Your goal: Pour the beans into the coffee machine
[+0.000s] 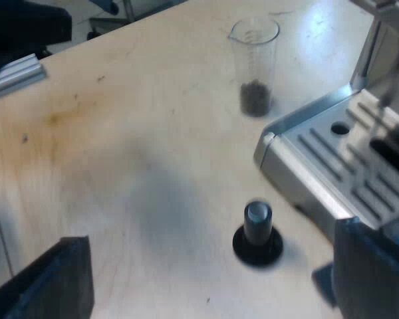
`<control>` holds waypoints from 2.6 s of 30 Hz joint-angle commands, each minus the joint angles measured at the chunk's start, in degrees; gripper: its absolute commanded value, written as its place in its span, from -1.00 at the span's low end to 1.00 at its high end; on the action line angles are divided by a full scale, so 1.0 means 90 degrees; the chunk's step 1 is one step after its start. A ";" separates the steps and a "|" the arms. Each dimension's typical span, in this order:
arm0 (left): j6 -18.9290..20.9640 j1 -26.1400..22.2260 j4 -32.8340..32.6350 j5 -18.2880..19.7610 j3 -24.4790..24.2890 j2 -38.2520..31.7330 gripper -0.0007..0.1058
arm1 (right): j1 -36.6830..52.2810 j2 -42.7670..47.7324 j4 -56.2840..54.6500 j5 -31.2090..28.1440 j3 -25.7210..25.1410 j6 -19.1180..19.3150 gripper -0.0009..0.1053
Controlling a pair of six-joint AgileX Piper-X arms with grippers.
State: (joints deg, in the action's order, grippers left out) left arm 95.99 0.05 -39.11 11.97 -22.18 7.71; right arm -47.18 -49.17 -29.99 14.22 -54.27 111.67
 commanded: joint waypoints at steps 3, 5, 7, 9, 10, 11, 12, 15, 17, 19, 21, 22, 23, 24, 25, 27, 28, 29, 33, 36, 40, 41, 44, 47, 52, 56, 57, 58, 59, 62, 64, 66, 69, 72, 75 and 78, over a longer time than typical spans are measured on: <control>0.0096 0.0007 0.0828 -0.0114 0.0313 0.0017 0.58 | -0.0091 -0.0132 0.0452 -0.0033 -0.0037 0.0002 0.48; 0.0247 0.0007 0.1029 -0.0112 0.0486 0.0029 0.58 | -0.0122 -0.0292 0.0597 -0.0039 -0.0037 -0.0001 0.48; 0.0348 0.0007 0.1383 -0.0129 0.0746 0.0030 0.58 | -0.0122 -0.0350 0.0639 -0.0062 -0.0037 -0.0001 0.48; 0.0349 0.0007 0.1722 -0.0189 0.0896 0.0030 0.58 | -0.0122 -0.0379 0.0644 -0.0092 -0.0030 -0.0001 0.48; 0.0349 0.0007 0.1904 -0.0303 0.0981 0.0030 0.58 | -0.0122 -0.0391 0.0644 -0.0151 -0.0030 -0.0001 0.48; 0.0361 0.0007 0.1948 -0.0351 0.1009 0.0030 0.58 | -0.0122 -0.0389 0.0644 -0.0187 -0.0030 -0.0001 0.48; 0.0357 0.0007 0.2019 -0.0463 0.1070 0.0030 0.58 | -0.0122 -0.0389 0.0644 -0.0203 -0.0030 -0.0001 0.48; 0.0357 0.0007 0.2302 -0.0552 0.1228 0.0054 0.58 | -0.0122 -0.0389 0.0644 -0.0227 -0.0030 -0.0001 0.48; 0.0357 0.0007 0.2391 -0.0552 0.1248 0.0155 0.58 | -0.0122 -0.0389 0.0644 -0.0225 -0.0030 -0.0001 0.48; 0.0357 0.0007 0.2512 -0.0552 0.1247 0.0422 0.58 | -0.0122 -0.0389 0.0644 -0.0225 -0.0030 -0.0001 0.48; 0.0357 0.0007 0.2708 -0.0492 0.1291 0.0672 0.58 | -0.0122 -0.0389 0.0644 -0.0225 -0.0030 -0.0001 0.48; 0.0357 0.0007 0.2812 -0.0464 0.1311 0.0773 0.58 | -0.0122 -0.0389 0.0644 -0.0225 -0.0030 -0.0001 0.48; 0.0357 0.0007 0.2879 -0.0448 0.1325 0.0808 0.58 | -0.0122 -0.0389 0.0644 -0.0225 -0.0030 -0.0001 0.48; 0.0357 0.0007 0.3175 -0.0397 0.1370 0.1214 0.58 | -0.0122 -0.0389 0.0644 -0.0225 -0.0030 -0.0001 0.48; 0.0357 0.0007 0.3235 -0.0397 0.1380 0.1287 0.58 | -0.0122 -0.0389 0.0644 -0.0225 -0.0030 -0.0001 0.48; 0.0612 0.0007 0.3741 -0.0397 0.1450 0.1761 0.58 | -0.0122 -0.0389 0.0644 -0.0225 -0.0030 -0.0001 0.48; 0.0785 0.0007 0.4017 -0.0397 0.1481 0.1957 0.58 | -0.0122 -0.0389 0.0644 -0.0225 -0.0030 -0.0001 0.48; 0.0831 0.0007 0.4114 -0.0397 0.1492 0.2054 0.58 | -0.0122 -0.0389 0.0644 -0.0225 -0.0030 -0.0001 0.48; 0.0860 0.0007 0.5153 -0.0397 0.1659 0.2632 0.58 | -0.0122 -0.0389 0.0644 -0.0225 -0.0030 -0.0001 0.48; 0.0833 0.0007 0.5771 -0.0397 0.1780 0.3166 0.58 | -0.0122 -0.0389 0.0644 -0.0225 -0.0030 -0.0001 0.48; 0.0783 0.0007 0.6670 -0.0397 0.1780 0.4031 0.58 | -0.0122 -0.0389 0.0644 -0.0225 -0.0030 -0.0001 0.48; 0.0783 0.0007 0.6782 -0.0397 0.1780 0.4122 0.58 | -0.0122 -0.0389 0.0644 -0.0225 -0.0030 -0.0001 0.48; 0.0783 0.0007 0.7332 -0.0397 0.1780 0.4780 0.58 | -0.0122 -0.0389 0.0644 -0.0225 -0.0030 -0.0001 0.48; 0.0783 0.0007 0.7850 -0.0397 0.1780 0.5293 0.58 | -0.0122 -0.0389 0.0644 -0.0225 -0.0030 -0.0001 0.48; 0.0783 0.0007 0.8496 -0.0411 0.1780 0.6133 0.58 | -0.0122 -0.0389 0.0644 -0.0225 -0.0030 -0.0001 0.48; 0.0783 0.0007 0.9062 -0.0411 0.1780 0.6678 0.58 | -0.0122 -0.0389 0.0644 -0.0225 -0.0030 -0.0001 0.48; 0.0783 0.0007 0.9254 -0.0411 0.1780 0.6846 0.58 | -0.0122 -0.0389 0.0644 -0.0225 -0.0030 -0.0001 0.48; 0.0783 0.0007 0.9468 -0.0411 0.1780 0.7046 0.58 | -0.0122 -0.0389 0.0644 -0.0225 -0.0030 -0.0001 0.48; 0.0783 0.0007 0.9576 -0.0411 0.1765 0.7182 0.58 | -0.0122 -0.0389 0.0644 -0.0225 -0.0030 -0.0001 0.48; 0.0783 0.0007 1.0083 -0.0411 0.1759 0.7618 0.58 | -0.0122 -0.0389 0.0644 -0.0225 -0.0030 -0.0001 0.48; 0.0783 0.0007 1.0489 -0.0411 0.1759 0.8027 0.58 | -0.0122 -0.0389 0.0644 -0.0225 -0.0030 -0.0001 0.48; 0.0783 0.0007 1.0772 -0.0411 0.1730 0.8338 0.58 | -0.0122 -0.0389 0.0644 -0.0225 -0.0030 -0.0001 0.48; 0.0783 0.0007 1.1000 -0.0411 0.1645 0.8743 0.58 | -0.0122 -0.0389 0.0644 -0.0225 -0.0030 -0.0001 0.48; 0.0796 0.0007 1.1396 -0.0399 0.1487 0.9109 0.58 | -0.0122 -0.0389 0.0644 -0.0225 -0.0030 -0.0001 0.48; 0.0796 0.0007 1.1431 -0.0399 0.1323 0.9255 0.58 | -0.0122 -0.0389 0.0644 -0.0225 -0.0030 -0.0001 0.48; 0.0796 0.0007 1.1431 -0.0399 0.1229 0.9332 0.58 | -0.0122 -0.0389 0.0644 -0.0225 -0.0030 -0.0001 0.48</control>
State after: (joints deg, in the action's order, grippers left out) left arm 102.97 0.05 62.33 8.34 -10.68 91.48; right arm -48.15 -52.90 -24.98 12.18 -54.27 111.44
